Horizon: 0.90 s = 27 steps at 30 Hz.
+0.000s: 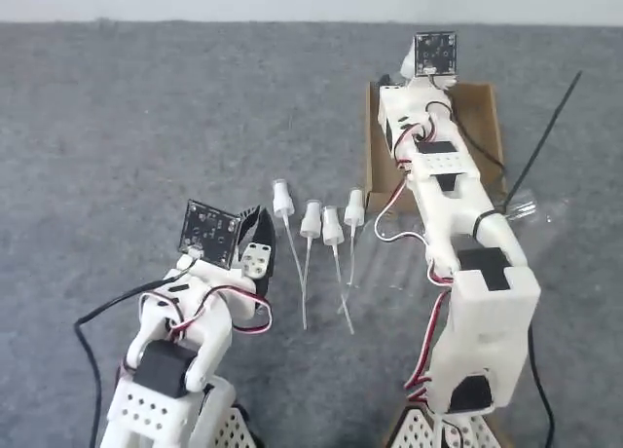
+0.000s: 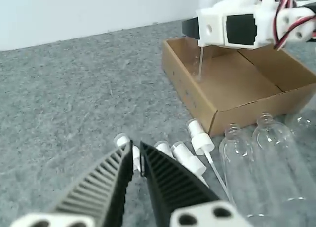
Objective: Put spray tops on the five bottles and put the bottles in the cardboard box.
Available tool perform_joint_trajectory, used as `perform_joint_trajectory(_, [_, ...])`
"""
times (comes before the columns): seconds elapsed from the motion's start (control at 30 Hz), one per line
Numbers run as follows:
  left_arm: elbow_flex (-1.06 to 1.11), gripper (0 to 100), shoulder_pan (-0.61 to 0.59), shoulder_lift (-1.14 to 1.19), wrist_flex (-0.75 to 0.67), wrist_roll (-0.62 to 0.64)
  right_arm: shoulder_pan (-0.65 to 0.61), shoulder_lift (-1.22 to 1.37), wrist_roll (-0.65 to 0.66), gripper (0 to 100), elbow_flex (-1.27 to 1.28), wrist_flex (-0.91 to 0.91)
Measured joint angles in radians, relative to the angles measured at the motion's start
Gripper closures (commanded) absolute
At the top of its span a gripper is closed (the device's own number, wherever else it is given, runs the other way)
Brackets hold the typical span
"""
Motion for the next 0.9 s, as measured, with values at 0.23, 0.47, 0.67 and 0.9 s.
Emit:
perform_joint_trajectory(0.23, [0.000,99,0.000,0.000,0.000,0.000,0.000,0.000,0.000,75.5,0.000,0.000])
perform_joint_trajectory(0.47, [0.000,99,0.000,0.000,0.000,0.000,0.000,0.002,0.000,75.3,0.000,0.000])
perform_joint_trajectory(0.67, [0.000,99,0.000,0.000,0.000,0.000,0.000,0.002,0.000,75.2,0.000,0.000])
perform_joint_trajectory(0.9, [0.000,99,0.000,0.000,0.000,0.000,0.000,0.002,0.041,75.2,0.000,0.000])
